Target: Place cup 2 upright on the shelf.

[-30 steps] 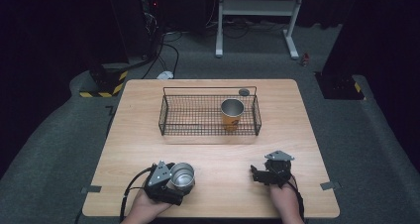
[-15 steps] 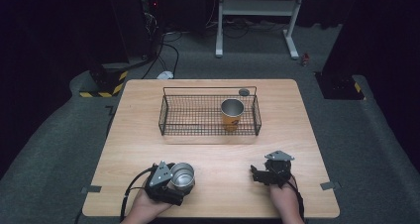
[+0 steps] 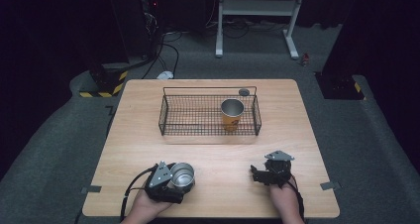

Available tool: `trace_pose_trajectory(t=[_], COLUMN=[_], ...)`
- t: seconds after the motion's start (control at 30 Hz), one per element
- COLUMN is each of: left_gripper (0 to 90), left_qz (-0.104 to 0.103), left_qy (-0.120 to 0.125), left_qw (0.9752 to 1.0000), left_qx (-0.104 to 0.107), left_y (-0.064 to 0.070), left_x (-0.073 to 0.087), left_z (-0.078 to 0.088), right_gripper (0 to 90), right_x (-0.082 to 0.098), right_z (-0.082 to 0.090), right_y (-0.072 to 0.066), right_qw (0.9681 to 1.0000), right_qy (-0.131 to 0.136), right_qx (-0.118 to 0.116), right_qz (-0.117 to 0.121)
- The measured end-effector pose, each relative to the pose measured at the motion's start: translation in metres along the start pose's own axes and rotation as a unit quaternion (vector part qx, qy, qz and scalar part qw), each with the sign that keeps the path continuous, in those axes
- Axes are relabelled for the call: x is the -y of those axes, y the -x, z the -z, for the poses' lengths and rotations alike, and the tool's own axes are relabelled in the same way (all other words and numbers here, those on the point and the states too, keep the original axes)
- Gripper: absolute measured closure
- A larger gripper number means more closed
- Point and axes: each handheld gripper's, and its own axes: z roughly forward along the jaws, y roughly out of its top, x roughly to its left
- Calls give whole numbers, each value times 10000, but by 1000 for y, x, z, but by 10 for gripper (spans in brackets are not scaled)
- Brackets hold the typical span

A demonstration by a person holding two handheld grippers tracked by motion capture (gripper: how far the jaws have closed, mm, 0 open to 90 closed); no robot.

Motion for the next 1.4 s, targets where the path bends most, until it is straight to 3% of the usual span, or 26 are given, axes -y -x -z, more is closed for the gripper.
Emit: trace_pose_trajectory(t=[0.3, 1.4], left_gripper=[167, 187], left_qz=[-72, 83], left_qy=[47, 365], left_qw=[10000, 9993], left_qx=[-6, -83], left_y=[1, -4], left_x=[1, -1], left_z=[1, 10], right_gripper=[92, 92], right_x=[0, 0], right_z=[0, 0], right_y=[0, 0], right_qw=[10000, 10000], right_qy=[0, 0], right_qx=[0, 0], right_qz=[-1, 0])
